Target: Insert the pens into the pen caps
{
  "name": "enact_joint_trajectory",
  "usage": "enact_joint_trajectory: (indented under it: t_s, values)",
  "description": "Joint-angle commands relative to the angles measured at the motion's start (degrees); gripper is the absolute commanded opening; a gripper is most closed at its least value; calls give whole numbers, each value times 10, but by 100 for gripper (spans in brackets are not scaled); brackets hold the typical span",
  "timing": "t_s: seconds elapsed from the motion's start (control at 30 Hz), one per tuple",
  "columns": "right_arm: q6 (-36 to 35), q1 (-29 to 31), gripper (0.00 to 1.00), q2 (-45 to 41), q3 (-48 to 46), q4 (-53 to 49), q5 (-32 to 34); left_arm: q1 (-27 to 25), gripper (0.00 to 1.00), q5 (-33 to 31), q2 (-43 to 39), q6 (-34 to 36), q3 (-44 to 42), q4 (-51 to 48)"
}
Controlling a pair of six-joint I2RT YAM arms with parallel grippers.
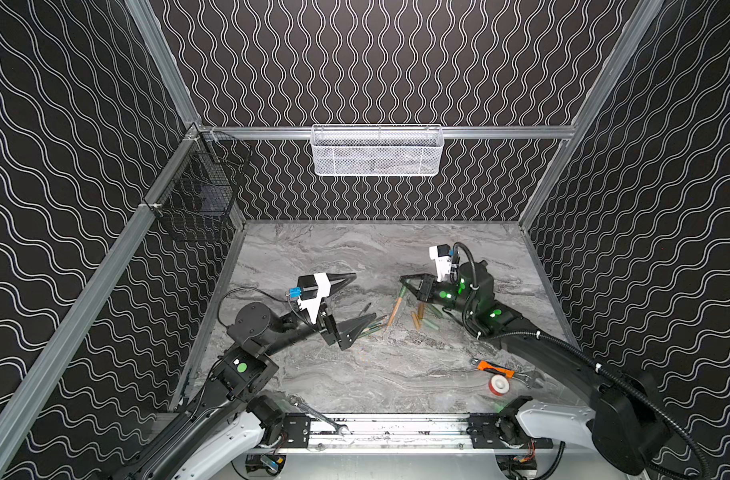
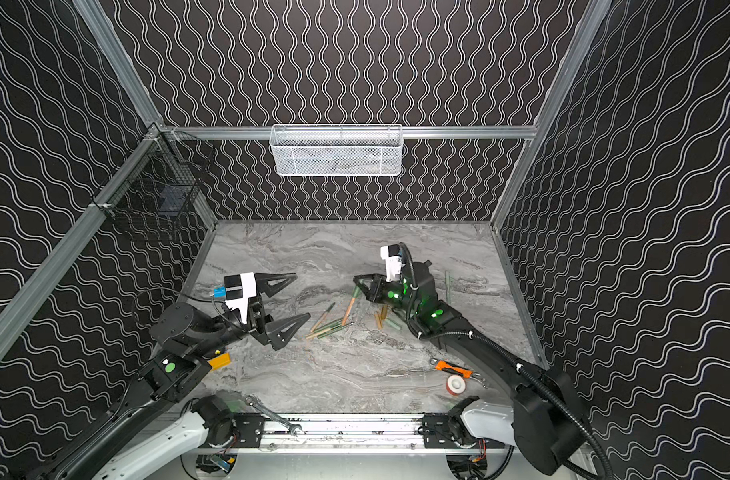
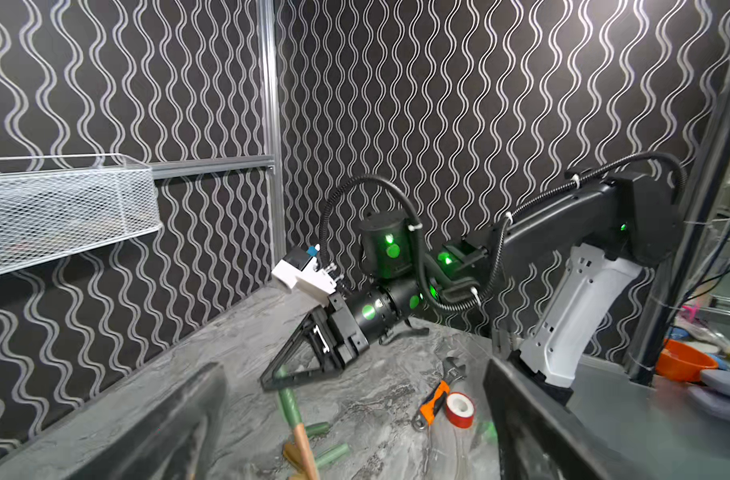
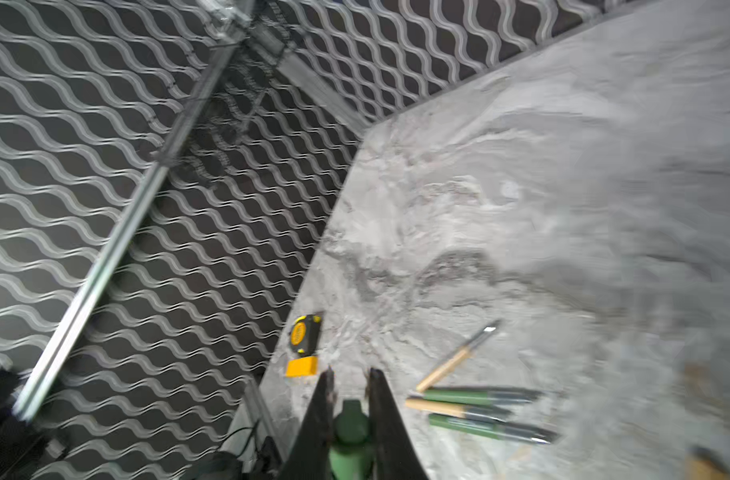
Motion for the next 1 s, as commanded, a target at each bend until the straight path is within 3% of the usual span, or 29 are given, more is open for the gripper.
enact_joint_trajectory:
  t_s: [0.0, 0.1, 0.2, 0.47, 0.63, 0.97]
  values:
    - [-84, -58, 0, 29, 29, -103, -40, 1, 99, -23, -12, 22, 1, -48]
    - [-125, -116, 0, 61, 54, -140, -78, 1, 99, -27, -26, 28, -2, -75]
    - [-160, -152, 0, 86, 74, -162, -73, 1, 99, -30, -39, 28, -5, -94]
    - [-336, -224, 0, 273, 307, -436, 81, 1, 99, -40, -59, 37, -1, -162]
    - [-364, -255, 0, 373, 401, -509, 167, 1, 99, -35, -63, 34, 2, -180]
    - [-396, -286, 0, 477, 492, -561, 249, 1, 99, 11, -7, 47, 44, -257]
